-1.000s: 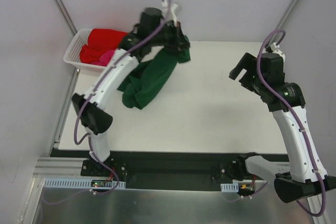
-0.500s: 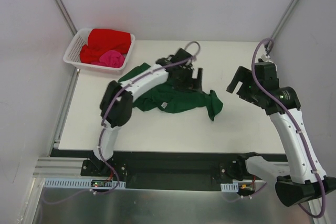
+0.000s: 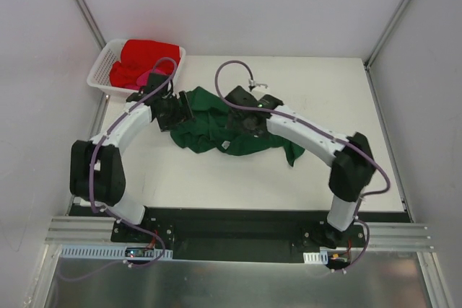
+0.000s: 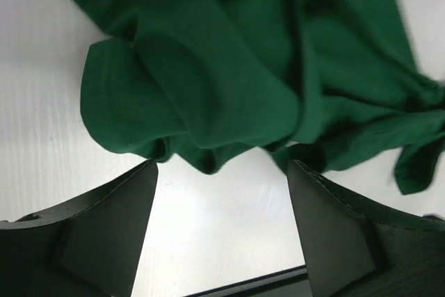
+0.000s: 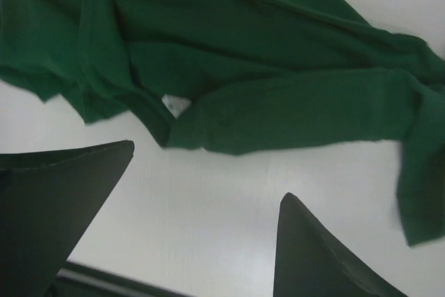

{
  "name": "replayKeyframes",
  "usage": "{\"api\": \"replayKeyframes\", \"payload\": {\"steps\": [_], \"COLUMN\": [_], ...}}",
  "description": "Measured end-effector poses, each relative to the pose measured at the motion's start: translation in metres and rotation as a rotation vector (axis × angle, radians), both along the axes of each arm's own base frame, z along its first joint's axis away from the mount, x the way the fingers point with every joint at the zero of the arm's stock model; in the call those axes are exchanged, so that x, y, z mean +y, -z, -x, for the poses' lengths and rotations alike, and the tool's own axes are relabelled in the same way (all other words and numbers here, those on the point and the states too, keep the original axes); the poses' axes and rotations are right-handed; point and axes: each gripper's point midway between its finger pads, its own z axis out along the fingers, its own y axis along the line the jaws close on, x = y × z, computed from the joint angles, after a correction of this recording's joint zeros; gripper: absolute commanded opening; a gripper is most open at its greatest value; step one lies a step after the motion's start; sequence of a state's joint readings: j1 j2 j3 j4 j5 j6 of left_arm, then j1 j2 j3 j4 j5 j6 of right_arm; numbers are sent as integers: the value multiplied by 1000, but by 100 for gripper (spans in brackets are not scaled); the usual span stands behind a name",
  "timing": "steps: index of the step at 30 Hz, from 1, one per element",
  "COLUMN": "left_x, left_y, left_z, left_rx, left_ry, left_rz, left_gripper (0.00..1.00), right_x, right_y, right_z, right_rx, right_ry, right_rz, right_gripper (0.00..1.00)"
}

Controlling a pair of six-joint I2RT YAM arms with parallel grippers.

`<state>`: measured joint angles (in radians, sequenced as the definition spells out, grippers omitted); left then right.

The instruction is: Fold and stack the t-shirts

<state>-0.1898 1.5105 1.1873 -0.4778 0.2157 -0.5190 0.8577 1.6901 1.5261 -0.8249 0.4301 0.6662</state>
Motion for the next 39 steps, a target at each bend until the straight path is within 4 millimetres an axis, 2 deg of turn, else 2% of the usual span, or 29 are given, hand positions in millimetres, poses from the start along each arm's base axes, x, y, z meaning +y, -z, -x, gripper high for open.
{"api": "replayKeyframes", "payload": {"steps": [2, 4, 9, 10, 13, 18, 21, 24, 25, 27, 28, 31, 35, 38, 39], "left_x": [2, 5, 3, 3, 2, 5, 8, 10, 11, 11, 11, 12, 15, 18, 19], "left_y": [30, 48, 62, 66, 75, 90, 98, 102, 103, 103, 103, 102, 94, 79, 72], "left_z": [3, 3, -7, -8, -11, -4, 1, 3, 3, 3, 2, 4, 17, 38, 47], "left_rx": [85, 134, 143, 145, 162, 191, 206, 214, 215, 213, 211, 203, 177, 153, 139], "left_ry": [-7, -21, -33, -37, -55, -96, -119, -135, -140, -143, -146, -151, -151, -147, -147], "left_rz": [-15, -28, -24, -23, -16, -19, -29, -35, -36, -37, -37, -36, -31, -22, -18], "left_gripper": [73, 72, 70, 70, 69, 61, 59, 53, 48, 38, 24, 0, 0, 0, 0], "right_x": [23, 35, 49, 51, 53, 43, 41, 42, 43, 43, 43, 38, 12, -14, -24], "right_y": [22, 41, 58, 60, 71, 90, 95, 101, 105, 111, 113, 120, 124, 104, 90], "right_z": [-22, -34, -47, -49, -50, -43, -43, -45, -46, -46, -45, -41, -22, -3, 4], "right_rx": [5, 4, 11, 10, 27, 54, 54, 57, 60, 68, 74, 82, 98, 96, 86], "right_ry": [47, 94, 181, 191, 214, 233, 235, 226, 223, 213, 207, 192, 167, 131, 113], "right_rz": [-4, -13, -45, -49, -43, -3, 14, 27, 32, 43, 49, 70, 123, 136, 125], "right_gripper": [91, 85, 78, 73, 68, 58, 47, 29, 18, 5, 1, 1, 1, 1, 1]}}
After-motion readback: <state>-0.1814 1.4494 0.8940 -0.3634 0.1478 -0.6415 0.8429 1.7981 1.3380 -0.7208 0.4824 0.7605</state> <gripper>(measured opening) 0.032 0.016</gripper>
